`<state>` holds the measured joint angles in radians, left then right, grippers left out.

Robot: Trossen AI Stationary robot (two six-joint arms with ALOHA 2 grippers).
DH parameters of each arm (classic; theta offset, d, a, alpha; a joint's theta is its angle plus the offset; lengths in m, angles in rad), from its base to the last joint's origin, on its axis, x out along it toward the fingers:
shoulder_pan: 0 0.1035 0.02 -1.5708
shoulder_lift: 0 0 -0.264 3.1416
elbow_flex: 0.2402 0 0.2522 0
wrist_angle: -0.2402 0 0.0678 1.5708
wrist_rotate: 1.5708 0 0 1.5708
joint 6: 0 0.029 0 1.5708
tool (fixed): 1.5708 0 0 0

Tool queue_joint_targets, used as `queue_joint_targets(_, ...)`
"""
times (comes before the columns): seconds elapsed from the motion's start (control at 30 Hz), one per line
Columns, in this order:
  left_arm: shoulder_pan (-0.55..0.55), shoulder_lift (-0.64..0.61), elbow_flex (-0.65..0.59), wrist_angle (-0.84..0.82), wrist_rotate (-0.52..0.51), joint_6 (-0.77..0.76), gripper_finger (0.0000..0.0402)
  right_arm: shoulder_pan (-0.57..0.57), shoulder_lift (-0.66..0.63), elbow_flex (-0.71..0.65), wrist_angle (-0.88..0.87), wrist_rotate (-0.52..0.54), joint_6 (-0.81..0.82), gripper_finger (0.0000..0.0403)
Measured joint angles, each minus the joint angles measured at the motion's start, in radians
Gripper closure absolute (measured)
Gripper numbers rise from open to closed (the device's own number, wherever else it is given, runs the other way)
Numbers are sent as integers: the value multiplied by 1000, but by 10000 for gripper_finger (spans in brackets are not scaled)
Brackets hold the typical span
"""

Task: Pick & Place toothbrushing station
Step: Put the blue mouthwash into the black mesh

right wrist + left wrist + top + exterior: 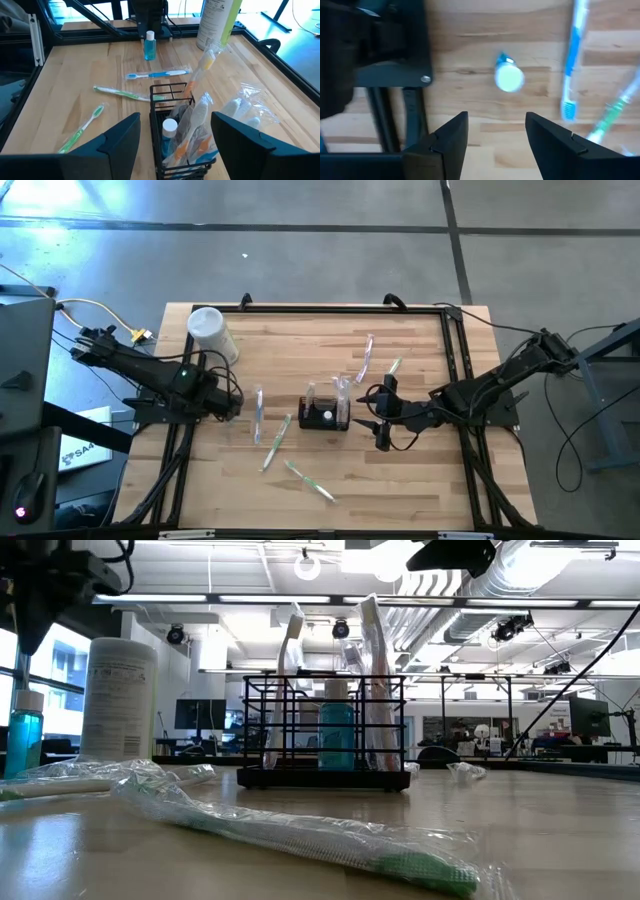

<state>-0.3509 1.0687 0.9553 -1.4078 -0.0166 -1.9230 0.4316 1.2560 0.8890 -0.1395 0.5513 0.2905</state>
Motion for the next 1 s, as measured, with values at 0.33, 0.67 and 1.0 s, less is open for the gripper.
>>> queue_joint_targets(0.33, 135, 0, -78, 52, 34, 122, 208, 0, 0, 0, -12, 0, -3, 168)
queue_joint_targets(0.67, 222, 0, -101, 136, 59, 217, 208, 0, 0, 0, -19, 0, -3, 168)
queue_joint_targets(1.0, 220, 35, -101, 159, 62, 215, 208, 0, 0, 0, -37, -1, 4, 168)
